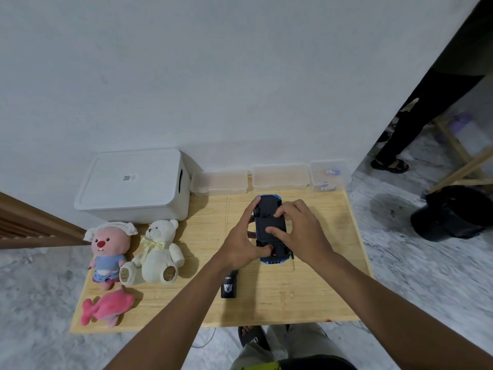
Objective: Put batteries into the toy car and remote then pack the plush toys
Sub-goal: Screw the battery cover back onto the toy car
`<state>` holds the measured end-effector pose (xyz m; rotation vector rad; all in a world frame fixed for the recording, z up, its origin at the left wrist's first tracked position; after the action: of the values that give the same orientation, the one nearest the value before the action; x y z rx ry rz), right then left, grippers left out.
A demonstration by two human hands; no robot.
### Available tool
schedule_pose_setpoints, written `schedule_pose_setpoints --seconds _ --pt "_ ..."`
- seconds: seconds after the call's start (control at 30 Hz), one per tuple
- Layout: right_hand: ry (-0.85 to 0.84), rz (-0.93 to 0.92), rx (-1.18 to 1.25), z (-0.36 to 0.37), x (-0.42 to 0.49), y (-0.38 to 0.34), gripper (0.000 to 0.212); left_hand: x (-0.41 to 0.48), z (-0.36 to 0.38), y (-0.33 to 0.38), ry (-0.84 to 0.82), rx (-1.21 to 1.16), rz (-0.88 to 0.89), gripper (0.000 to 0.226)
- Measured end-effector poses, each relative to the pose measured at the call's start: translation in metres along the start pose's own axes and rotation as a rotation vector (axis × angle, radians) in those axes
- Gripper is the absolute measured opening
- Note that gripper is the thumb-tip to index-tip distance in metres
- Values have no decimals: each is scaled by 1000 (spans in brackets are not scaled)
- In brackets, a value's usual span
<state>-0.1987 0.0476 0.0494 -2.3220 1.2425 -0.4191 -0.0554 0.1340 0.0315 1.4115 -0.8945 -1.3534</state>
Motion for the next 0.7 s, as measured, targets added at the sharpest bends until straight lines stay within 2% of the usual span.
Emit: schedule_pose_setpoints --seconds 0.07,0.13,0.2,0.23,0.33,0.4,0.47,0.53,0.7 --pt "-3 19 63 -3 1 2 31 1 -3 -1 3 6 -7 113" --pt "91 54 102 -11 6 10 19 4 -7 -1 4 28 -17 114" --pt "128 164 100 -13 12 35 8 6 -12 -3 11 50 -36 114" --pt "65 226 55 -9 15 50 9 6 -14 -5 13 57 -45 114" --pt "-319 354 -160 16 14 89 8 7 -17 -9 15 73 -64 113" --pt "-432 444 -214 30 9 100 19 8 -16 -12 14 72 -78 113" --pt "-426 534 -194 42 3 101 32 9 -16 -14 11 75 -79 114" --pt "-401 566 -206 57 -2 100 34 10 -15 -14 11 81 -78 114" --pt "-352 598 -174 83 -15 107 10 12 -14 -13 12 76 -80 113"
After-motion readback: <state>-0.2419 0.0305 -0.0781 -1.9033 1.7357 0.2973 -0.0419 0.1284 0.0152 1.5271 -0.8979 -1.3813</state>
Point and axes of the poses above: each hand's wrist, its own x-axis towards the middle knuckle, its own z-axis out of the palm, y = z × x, the point moved 5 cm from there along x, towards the middle knuckle, and after that the axes turned 14 degrees about -x, right-handed, at the moved point
